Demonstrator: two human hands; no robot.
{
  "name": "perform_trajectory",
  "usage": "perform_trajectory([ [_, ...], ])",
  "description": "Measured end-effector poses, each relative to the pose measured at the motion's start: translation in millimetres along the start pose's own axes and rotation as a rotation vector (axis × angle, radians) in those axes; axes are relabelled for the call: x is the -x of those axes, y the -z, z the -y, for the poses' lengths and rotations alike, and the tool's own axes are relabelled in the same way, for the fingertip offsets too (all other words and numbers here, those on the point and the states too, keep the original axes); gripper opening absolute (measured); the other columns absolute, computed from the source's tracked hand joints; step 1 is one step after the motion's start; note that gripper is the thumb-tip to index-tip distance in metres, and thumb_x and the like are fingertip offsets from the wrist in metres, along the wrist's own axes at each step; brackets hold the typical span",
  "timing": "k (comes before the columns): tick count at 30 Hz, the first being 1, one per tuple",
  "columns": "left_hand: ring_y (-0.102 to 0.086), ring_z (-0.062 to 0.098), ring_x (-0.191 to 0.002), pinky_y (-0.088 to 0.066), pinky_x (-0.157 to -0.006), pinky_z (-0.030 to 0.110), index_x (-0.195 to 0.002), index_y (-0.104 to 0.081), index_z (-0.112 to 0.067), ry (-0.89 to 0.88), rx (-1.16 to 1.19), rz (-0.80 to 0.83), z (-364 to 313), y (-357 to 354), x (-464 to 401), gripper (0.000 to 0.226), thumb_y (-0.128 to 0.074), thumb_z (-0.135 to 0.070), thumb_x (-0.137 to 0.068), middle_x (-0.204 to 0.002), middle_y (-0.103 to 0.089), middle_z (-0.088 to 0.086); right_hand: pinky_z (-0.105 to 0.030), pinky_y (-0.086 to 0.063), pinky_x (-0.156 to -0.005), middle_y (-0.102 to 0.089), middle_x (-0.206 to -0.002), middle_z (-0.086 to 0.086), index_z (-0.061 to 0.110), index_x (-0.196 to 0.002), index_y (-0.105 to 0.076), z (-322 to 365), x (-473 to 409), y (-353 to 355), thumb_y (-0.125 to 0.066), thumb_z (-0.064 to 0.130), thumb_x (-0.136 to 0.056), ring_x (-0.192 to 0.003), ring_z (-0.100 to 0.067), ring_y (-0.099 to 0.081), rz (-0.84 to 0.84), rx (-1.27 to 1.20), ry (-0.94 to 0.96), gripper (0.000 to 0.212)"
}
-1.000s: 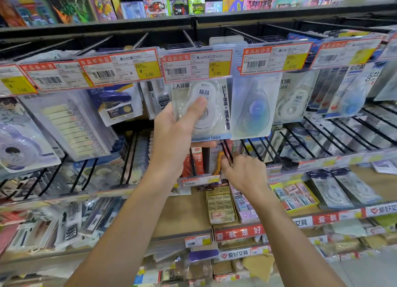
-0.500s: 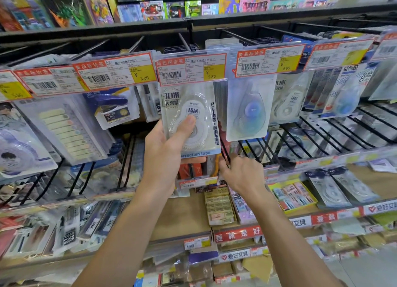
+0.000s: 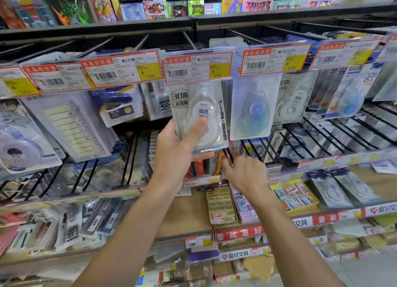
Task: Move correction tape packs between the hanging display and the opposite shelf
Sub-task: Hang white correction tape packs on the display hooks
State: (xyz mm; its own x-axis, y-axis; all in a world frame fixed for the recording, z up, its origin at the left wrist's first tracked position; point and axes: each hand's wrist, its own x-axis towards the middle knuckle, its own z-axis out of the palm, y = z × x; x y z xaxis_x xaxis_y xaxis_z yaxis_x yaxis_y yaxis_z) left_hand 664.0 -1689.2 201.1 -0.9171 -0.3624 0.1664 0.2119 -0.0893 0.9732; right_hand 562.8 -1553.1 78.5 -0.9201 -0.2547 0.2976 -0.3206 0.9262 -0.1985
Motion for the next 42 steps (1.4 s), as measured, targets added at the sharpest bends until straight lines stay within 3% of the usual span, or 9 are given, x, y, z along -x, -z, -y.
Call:
perform_trajectory([
  [5, -0.074, 0.016, -0.098, -0.063, -0.068, 0.036, -0.119, -0.065, -0.021, -0.010, -0.027, 0.015, 2.4, 1.9, 1.3, 0.025, -0.066, -0.027, -0.095, -0.107, -0.076, -0.002, -0.033, -0.034, -0.059, -0.071, -0.083, -0.014, 0.008, -0.093, -0.068, 0.2, -1.2, -0.3, -0.031, 0.050, -0.103, -0.080, -0.034, -0.068, -0.004, 0.025, 0.021, 0.057],
  [11, -0.074, 0.016, -0.097, -0.063, -0.064, 0.036, -0.111, -0.067, -0.025, 0.000, -0.008, -0.040, -0.6, 1.4, -8.6, 0.017, -0.068, -0.029, -0.094, -0.105, -0.077, -0.002, -0.033, -0.034, -0.059, -0.071, -0.082, -0.014, 0.008, -0.090, -0.066, -0.9, -0.3, -0.4, -0.032, 0.050, -0.103, -0.079, -0.034, -0.068, -0.017, 0.005, 0.013, 0.055],
  [14, -0.073, 0.012, -0.100, -0.062, -0.061, 0.032, -0.115, -0.067, -0.020, 0.049, 0.012, -0.075, 4.4, 1.7, -17.1, 0.026, -0.070, -0.030, -0.092, -0.109, -0.075, -0.001, -0.033, -0.033, -0.059, -0.071, -0.083, -0.014, 0.009, -0.091, -0.067, -0.1, -0.5, 0.7, -0.031, 0.050, -0.104, -0.081, -0.034, -0.068, -0.008, 0.004, 0.012, 0.056],
  [20, -0.075, 0.013, -0.089, -0.063, -0.079, 0.038, -0.115, -0.061, -0.007, 0.175, 0.198, -0.278, 27.7, 5.0, -55.5, 0.042, -0.081, -0.026, -0.083, -0.115, -0.070, 0.009, -0.032, -0.035, -0.058, -0.071, -0.081, -0.013, 0.009, -0.085, -0.065, 0.6, -1.2, 0.8, -0.030, 0.050, -0.103, -0.077, -0.032, -0.068, -0.011, 0.024, 0.007, 0.057],
  [25, -0.072, 0.019, -0.101, -0.059, -0.092, 0.037, -0.125, -0.053, -0.007, 0.093, 0.338, -0.291, 50.4, 1.4, -82.2, 0.041, -0.075, -0.011, -0.090, -0.124, -0.065, 0.013, -0.031, -0.035, -0.058, -0.071, -0.079, -0.013, 0.010, -0.080, -0.061, -0.2, -0.8, 0.5, -0.031, 0.049, -0.103, -0.076, -0.032, -0.067, -0.008, 0.014, 0.004, 0.054],
  [31, -0.071, 0.022, -0.101, -0.061, -0.081, 0.030, -0.114, -0.051, -0.023, -0.009, 0.279, -0.406, 65.8, -3.0, -107.2, 0.034, -0.074, -0.014, -0.091, -0.126, -0.059, 0.014, -0.032, -0.033, -0.057, -0.070, -0.080, -0.013, 0.008, -0.090, -0.066, -0.3, -1.2, 0.3, -0.032, 0.047, -0.104, -0.077, -0.032, -0.067, -0.010, 0.016, 0.013, 0.054],
  [36, -0.070, 0.014, -0.098, -0.060, -0.075, 0.026, -0.124, -0.052, -0.020, -0.110, 0.200, -0.472, 73.2, -5.1, -115.9, 0.041, -0.075, -0.020, -0.090, -0.116, -0.060, 0.000, -0.032, -0.032, -0.057, -0.071, -0.079, -0.013, 0.008, -0.089, -0.067, -0.7, -1.4, -0.5, -0.034, 0.047, -0.103, -0.076, -0.033, -0.067, -0.010, 0.028, 0.011, 0.054],
  [42, -0.071, 0.008, -0.091, -0.061, -0.078, 0.032, -0.126, -0.052, -0.016, -0.099, 0.180, -0.449, 81.0, -9.0, -131.6, 0.043, -0.075, -0.023, -0.091, -0.115, -0.061, 0.000, -0.031, -0.033, -0.057, -0.071, -0.081, -0.012, 0.009, -0.090, -0.066, 0.7, -0.5, 3.1, -0.031, 0.048, -0.104, -0.077, -0.031, -0.068, 0.009, 0.034, 0.014, 0.054],
])
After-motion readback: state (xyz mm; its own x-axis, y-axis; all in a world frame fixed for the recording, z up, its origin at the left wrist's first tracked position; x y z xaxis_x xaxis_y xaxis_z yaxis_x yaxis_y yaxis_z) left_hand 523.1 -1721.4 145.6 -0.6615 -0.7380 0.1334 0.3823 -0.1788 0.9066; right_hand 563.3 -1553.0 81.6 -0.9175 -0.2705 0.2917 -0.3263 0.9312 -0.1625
